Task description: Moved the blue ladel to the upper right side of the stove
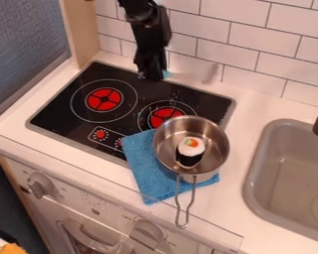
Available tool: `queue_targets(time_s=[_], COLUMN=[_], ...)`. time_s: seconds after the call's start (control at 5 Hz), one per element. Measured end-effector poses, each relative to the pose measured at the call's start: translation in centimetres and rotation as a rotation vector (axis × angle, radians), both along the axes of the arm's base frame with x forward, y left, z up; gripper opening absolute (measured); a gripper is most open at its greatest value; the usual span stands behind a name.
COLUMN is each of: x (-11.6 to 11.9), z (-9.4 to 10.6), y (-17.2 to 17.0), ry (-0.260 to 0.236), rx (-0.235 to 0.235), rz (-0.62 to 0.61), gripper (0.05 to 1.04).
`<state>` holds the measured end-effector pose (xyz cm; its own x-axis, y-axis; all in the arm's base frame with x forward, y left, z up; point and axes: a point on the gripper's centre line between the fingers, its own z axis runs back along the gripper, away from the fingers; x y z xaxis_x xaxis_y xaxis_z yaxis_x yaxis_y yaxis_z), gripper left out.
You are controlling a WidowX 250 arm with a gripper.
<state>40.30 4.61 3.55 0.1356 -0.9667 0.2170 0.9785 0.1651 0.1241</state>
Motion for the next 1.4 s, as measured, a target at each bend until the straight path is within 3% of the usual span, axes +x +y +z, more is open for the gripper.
queue_targets(time_s=[0.2, 0.6, 0.8, 1.0, 1.4], x=[0.33, 0.55, 0.55, 0.51, -0.35], z=[-1.55, -2.28, -2.28, -2.32, -2.15], y=[-1.51, -2.40, -2.40, -2.39, -2.39], ry=[0.033, 0.053, 0.059, 0.063, 0.077], rx=[0.009, 0.022, 0.018, 0.018, 0.017], rz=[-0.059, -0.074, -0.042, -0.031, -0.014], gripper=[0.337, 0.383, 0.713, 0.973, 1.001])
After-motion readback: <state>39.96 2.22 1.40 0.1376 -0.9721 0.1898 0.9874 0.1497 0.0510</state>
